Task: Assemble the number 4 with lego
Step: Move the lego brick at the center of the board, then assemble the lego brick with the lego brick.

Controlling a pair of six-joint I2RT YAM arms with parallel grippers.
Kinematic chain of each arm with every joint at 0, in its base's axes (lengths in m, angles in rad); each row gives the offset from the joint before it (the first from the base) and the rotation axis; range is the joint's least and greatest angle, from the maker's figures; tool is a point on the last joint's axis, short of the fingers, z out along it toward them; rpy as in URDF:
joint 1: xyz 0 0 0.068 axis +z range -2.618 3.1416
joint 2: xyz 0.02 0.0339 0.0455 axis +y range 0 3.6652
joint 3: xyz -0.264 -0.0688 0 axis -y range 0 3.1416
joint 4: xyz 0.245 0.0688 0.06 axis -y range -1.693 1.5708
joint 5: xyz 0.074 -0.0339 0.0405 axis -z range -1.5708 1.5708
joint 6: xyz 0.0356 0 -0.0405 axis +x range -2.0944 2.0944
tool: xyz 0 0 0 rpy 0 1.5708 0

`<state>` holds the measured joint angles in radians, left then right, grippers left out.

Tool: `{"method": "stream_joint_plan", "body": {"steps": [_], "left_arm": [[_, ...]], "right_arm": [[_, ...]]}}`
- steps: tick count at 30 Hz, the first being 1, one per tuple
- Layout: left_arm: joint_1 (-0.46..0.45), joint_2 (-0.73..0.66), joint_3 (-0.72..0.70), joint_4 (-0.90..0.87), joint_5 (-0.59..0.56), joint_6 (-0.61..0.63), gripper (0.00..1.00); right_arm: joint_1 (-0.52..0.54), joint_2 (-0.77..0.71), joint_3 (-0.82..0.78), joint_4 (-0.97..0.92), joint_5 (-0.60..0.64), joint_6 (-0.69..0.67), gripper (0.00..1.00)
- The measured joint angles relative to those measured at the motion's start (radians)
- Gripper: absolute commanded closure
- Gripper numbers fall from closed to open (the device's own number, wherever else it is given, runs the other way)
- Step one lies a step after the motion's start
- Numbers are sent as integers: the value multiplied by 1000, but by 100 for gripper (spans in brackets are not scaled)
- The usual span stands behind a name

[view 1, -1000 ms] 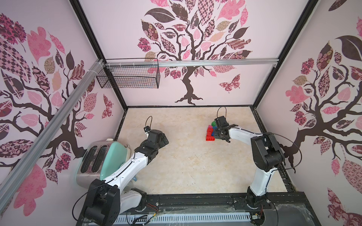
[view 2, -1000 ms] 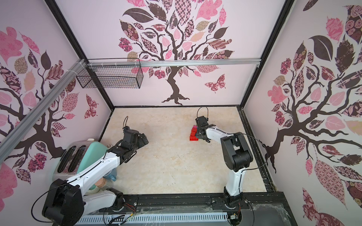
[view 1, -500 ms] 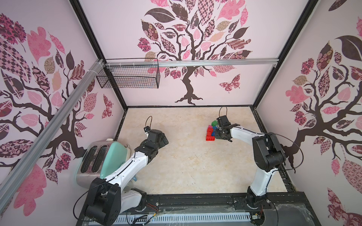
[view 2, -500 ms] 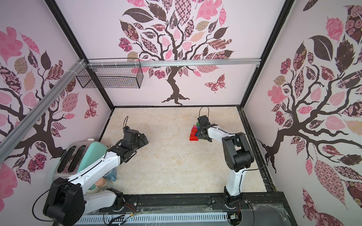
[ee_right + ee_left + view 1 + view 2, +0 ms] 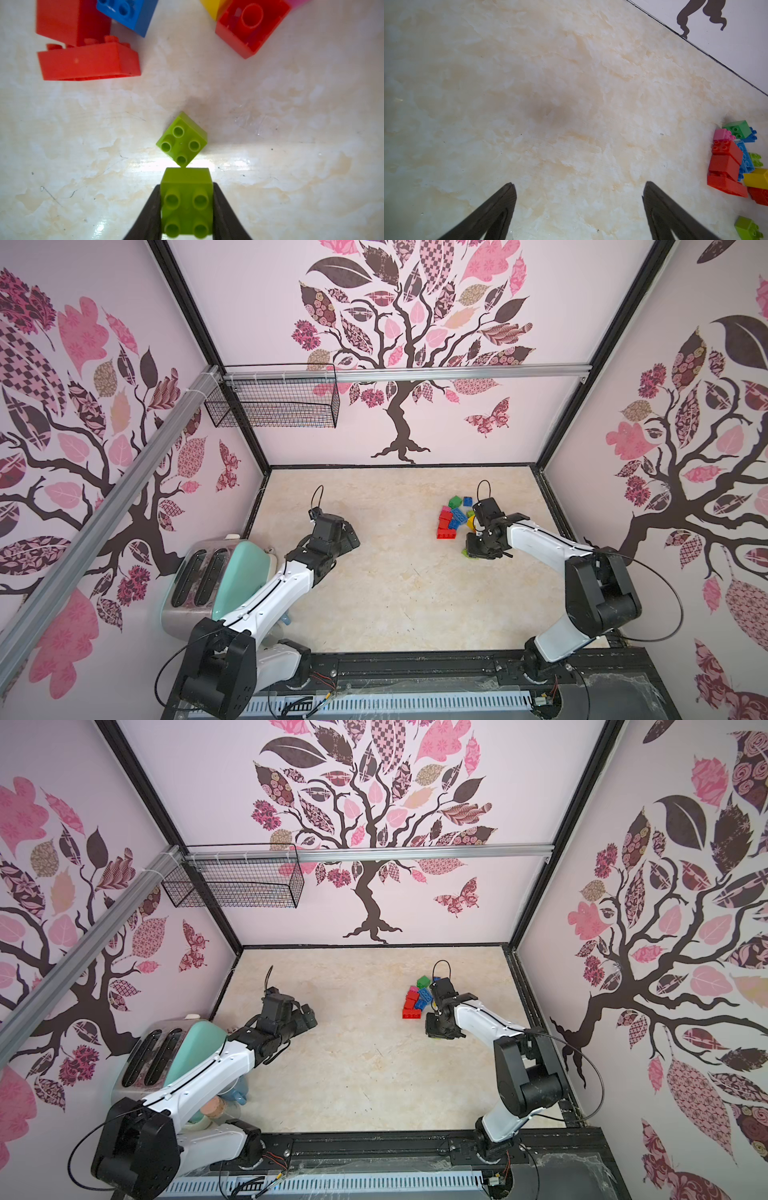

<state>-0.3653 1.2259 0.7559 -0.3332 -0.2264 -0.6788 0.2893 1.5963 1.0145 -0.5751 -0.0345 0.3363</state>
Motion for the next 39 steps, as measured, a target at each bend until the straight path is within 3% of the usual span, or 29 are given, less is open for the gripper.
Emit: {"method": "stream_joint_plan", "body": {"steps": [7, 17, 23, 29, 39], "left_arm": [[-6, 8, 22, -11, 19, 7, 2], [-6, -53, 24, -48, 38, 6, 2], [-6, -129, 24, -50, 48, 5, 2], [-6, -147, 24, -40, 47, -1, 2], [-6, -139, 24, -39, 47, -1, 2]], "right_arm": [[0, 0, 20, 11, -15, -95, 100], [-11, 33, 77, -51, -114, -547, 100], [-57, 96, 113, -58, -153, -734, 100], [-64, 103, 113, -44, -169, -831, 100], [-71, 163, 114, -13, -125, -879, 100]]}}
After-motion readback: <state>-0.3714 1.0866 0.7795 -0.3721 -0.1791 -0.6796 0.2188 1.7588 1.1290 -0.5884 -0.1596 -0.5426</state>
